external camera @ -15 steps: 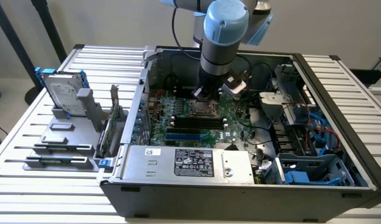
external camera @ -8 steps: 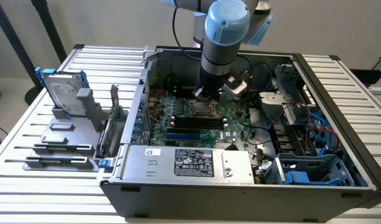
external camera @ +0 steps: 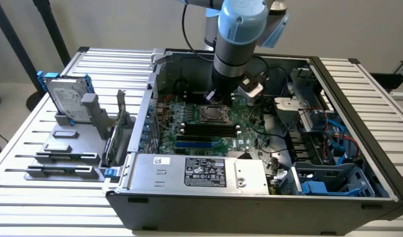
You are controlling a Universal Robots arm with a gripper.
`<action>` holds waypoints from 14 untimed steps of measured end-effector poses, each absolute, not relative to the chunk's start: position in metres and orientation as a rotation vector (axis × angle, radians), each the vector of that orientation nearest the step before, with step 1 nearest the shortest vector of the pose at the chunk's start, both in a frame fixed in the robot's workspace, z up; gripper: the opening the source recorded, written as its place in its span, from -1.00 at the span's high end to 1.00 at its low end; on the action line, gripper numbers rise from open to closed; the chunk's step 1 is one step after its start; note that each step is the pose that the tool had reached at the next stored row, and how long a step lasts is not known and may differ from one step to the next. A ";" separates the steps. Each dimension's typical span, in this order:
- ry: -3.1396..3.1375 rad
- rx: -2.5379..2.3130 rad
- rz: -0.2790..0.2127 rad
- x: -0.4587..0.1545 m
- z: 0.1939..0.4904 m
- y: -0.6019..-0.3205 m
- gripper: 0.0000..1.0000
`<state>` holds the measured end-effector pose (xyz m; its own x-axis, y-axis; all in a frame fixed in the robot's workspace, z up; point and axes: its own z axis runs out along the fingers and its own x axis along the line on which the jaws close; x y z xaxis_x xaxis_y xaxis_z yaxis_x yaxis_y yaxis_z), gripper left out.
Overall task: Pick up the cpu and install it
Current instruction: 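Install the first cpu locking lever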
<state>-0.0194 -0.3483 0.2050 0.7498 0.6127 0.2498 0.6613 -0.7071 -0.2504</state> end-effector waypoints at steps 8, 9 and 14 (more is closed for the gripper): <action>-0.984 -2.620 -0.214 -0.032 0.213 -0.365 0.79; -0.983 -2.619 -0.214 -0.034 0.214 -0.367 0.79; -0.982 -2.616 -0.215 -0.042 0.221 -0.381 0.79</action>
<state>-0.0420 -0.3811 0.2205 0.7498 0.6102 0.2559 0.6612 -0.7045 -0.2578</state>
